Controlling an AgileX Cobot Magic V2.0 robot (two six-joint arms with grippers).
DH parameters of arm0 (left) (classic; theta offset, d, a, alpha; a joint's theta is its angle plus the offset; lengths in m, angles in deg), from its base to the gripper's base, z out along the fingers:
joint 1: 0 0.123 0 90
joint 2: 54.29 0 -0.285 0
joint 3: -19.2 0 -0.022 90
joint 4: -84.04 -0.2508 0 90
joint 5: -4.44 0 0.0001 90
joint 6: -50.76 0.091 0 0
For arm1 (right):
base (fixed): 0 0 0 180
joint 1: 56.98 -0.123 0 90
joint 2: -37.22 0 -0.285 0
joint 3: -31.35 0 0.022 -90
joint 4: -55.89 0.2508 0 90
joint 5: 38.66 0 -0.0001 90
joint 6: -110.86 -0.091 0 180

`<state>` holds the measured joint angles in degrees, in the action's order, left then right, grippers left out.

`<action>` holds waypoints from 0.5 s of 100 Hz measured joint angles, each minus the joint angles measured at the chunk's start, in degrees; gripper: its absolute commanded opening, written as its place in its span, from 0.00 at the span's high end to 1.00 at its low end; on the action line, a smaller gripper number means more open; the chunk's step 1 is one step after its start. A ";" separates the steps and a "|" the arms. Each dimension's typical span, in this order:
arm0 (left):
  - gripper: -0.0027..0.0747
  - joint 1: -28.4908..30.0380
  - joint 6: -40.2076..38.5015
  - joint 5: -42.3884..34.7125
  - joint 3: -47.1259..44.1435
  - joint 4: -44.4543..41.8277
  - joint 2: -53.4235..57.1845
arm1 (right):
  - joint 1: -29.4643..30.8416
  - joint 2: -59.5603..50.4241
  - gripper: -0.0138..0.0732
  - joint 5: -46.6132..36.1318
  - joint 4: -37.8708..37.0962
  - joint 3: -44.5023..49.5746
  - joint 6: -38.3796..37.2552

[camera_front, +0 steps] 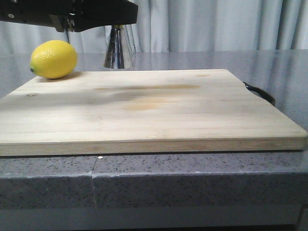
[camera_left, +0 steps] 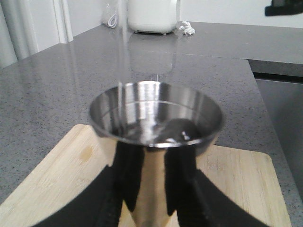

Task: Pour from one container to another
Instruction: 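Tilt the beaker with the right gripper, pouring liquid into the jigger, then tilt the beaker upright with the right gripper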

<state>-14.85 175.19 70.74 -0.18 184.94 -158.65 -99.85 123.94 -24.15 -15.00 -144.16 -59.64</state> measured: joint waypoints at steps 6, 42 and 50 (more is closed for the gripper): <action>0.73 0.00 0.00 0.00 0.00 0.00 0.00 | 0.00 0.00 0.50 -0.10 0.00 0.00 0.00; 0.73 0.00 0.00 0.00 0.00 -0.10 0.00 | 0.00 0.00 0.50 0.63 13.19 0.00 -7.65; 0.73 0.00 0.00 0.00 0.00 -0.09 0.00 | -0.10 0.00 0.50 2.47 17.04 0.00 -13.31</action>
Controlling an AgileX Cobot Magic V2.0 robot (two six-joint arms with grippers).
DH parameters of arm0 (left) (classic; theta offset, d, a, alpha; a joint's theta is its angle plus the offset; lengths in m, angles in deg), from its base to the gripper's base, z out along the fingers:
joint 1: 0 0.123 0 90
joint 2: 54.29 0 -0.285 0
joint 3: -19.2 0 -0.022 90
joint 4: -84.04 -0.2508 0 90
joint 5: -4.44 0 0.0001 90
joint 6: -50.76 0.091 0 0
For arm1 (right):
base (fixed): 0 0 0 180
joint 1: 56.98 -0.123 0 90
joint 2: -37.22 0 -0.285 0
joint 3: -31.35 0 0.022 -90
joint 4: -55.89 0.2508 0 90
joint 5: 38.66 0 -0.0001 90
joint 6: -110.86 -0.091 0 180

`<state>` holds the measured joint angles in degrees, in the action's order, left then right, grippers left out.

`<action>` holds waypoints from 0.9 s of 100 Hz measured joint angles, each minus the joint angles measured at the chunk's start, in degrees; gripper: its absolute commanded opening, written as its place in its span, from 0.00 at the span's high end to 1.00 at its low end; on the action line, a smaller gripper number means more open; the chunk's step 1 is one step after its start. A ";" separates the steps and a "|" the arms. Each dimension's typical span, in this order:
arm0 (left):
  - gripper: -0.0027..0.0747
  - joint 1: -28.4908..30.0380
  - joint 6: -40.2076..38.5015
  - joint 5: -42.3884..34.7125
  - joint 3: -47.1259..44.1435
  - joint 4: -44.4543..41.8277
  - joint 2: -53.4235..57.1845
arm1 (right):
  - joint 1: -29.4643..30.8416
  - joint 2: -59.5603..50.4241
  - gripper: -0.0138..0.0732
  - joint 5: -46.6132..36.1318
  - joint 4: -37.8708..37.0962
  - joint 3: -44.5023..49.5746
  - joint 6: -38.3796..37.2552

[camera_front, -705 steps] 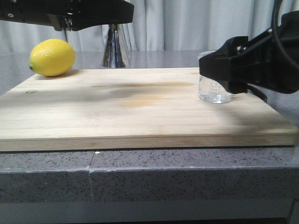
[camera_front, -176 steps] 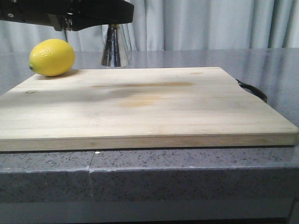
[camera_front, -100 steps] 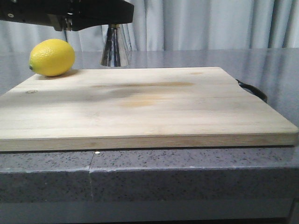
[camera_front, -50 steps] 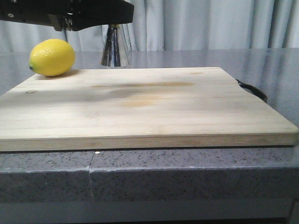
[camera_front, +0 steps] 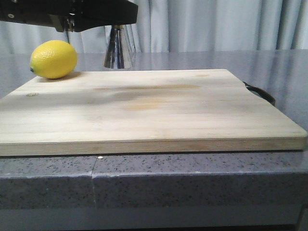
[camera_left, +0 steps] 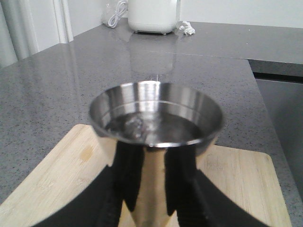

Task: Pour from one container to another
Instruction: 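Tilt the beaker upright with the right gripper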

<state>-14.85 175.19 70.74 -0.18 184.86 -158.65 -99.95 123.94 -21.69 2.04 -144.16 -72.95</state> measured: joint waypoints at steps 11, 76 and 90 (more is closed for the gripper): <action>0.73 0.00 0.00 0.00 0.00 0.00 0.00 | 0.00 0.00 0.50 2.96 2.99 0.00 -10.14; 0.73 0.00 0.00 0.00 0.00 0.00 0.00 | 14.47 -4.56 0.50 -10.80 4.55 18.71 -38.20; 0.73 0.00 0.00 0.00 0.00 0.00 0.00 | 19.35 -4.56 0.50 -19.59 4.55 24.43 -38.60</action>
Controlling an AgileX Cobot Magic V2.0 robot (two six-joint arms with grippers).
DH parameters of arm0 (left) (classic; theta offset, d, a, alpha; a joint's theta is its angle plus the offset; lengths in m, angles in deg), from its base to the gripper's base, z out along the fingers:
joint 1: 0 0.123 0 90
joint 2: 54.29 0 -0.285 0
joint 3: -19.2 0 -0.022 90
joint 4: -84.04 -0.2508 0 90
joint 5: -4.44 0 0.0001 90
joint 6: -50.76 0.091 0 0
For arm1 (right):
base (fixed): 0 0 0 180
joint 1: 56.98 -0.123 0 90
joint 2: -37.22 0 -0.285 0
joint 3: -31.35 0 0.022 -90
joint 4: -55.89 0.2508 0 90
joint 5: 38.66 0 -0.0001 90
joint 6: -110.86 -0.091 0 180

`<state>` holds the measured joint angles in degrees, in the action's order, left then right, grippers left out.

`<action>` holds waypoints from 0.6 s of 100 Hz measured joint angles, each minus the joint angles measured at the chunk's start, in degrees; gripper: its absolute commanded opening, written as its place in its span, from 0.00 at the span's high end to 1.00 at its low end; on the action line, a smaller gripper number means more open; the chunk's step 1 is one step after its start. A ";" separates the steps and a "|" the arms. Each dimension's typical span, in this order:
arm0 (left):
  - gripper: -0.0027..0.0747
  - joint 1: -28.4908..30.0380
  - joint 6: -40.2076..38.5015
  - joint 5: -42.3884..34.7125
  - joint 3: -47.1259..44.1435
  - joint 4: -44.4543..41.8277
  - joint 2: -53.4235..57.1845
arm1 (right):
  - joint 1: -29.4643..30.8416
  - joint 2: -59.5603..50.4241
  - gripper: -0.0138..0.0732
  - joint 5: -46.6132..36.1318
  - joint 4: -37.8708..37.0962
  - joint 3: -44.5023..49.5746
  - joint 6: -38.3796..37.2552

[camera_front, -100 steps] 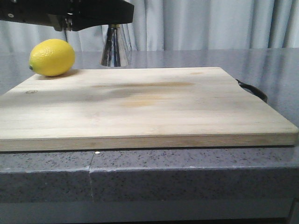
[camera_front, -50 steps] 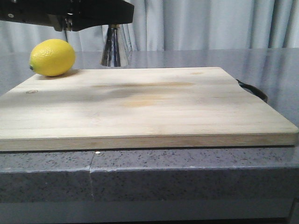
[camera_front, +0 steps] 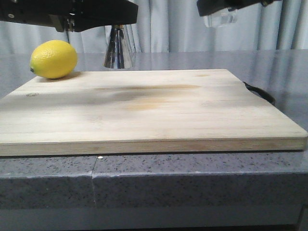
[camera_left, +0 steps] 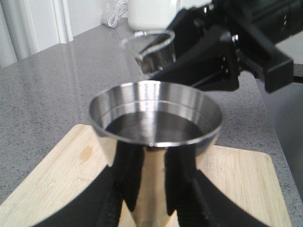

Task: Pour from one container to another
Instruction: 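Tilt the beaker upright with the right gripper, then lower the empty beaker onto the board and open the right gripper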

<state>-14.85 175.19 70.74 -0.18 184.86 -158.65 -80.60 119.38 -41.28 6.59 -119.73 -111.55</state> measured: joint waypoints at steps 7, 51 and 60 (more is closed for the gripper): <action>0.73 0.00 0.00 0.00 0.00 0.00 0.00 | 2.62 0.00 0.50 -4.58 -0.19 2.29 -0.08; 0.73 0.00 0.00 0.00 0.00 0.00 0.00 | 16.78 7.26 0.50 -27.28 -5.39 5.62 -0.08; 0.73 0.00 0.00 0.00 0.00 0.00 0.00 | 18.29 9.35 0.50 -31.18 -5.85 5.62 0.91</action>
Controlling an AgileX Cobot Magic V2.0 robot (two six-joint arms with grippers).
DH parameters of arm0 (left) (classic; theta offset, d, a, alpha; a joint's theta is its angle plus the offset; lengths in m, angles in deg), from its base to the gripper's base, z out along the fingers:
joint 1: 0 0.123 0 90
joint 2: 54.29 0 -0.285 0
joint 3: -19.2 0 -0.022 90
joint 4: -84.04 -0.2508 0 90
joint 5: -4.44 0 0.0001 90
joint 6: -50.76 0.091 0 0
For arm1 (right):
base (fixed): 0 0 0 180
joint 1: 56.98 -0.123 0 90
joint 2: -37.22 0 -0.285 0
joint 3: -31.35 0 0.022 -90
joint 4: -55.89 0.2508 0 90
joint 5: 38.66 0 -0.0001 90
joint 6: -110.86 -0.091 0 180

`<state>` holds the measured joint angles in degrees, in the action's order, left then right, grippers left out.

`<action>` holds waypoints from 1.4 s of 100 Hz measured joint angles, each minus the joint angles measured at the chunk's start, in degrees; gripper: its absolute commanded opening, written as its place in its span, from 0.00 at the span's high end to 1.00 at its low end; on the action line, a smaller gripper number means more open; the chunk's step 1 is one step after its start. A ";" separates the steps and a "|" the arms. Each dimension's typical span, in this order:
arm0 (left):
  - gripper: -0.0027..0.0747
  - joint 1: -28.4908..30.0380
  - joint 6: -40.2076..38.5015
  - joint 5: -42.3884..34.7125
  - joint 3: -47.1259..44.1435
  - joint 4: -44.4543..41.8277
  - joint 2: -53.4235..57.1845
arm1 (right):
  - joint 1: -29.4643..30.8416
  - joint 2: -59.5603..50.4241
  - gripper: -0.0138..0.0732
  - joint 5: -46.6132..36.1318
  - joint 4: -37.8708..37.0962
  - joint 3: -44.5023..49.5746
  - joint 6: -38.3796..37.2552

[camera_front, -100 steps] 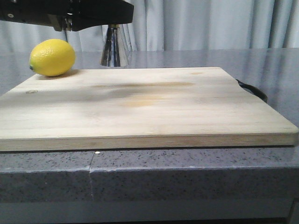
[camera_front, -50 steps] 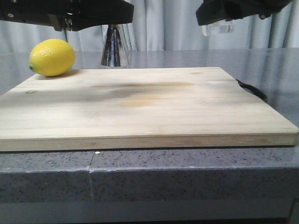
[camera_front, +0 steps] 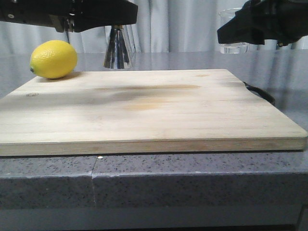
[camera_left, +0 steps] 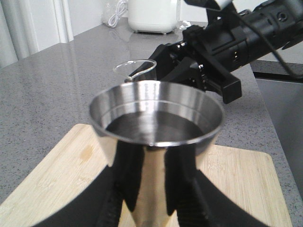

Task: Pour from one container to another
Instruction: 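Lower the empty beaker onto the board and open the right gripper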

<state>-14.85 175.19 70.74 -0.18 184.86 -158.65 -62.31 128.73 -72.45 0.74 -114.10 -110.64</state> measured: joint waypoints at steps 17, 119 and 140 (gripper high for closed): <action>0.73 0.00 0.00 0.00 0.00 0.00 0.00 | 0.28 4.08 0.50 -3.16 -0.75 0.00 3.61; 0.73 0.00 0.00 0.00 0.00 0.00 0.00 | 0.52 9.80 0.21 -3.89 -0.85 -1.85 6.51; 0.73 0.00 0.00 0.00 0.00 0.00 0.00 | 0.52 0.78 0.21 2.15 -0.85 4.75 2.72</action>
<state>-14.85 175.19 70.74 -0.18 184.86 -158.65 -61.79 129.51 -70.30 -0.11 -109.35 -107.91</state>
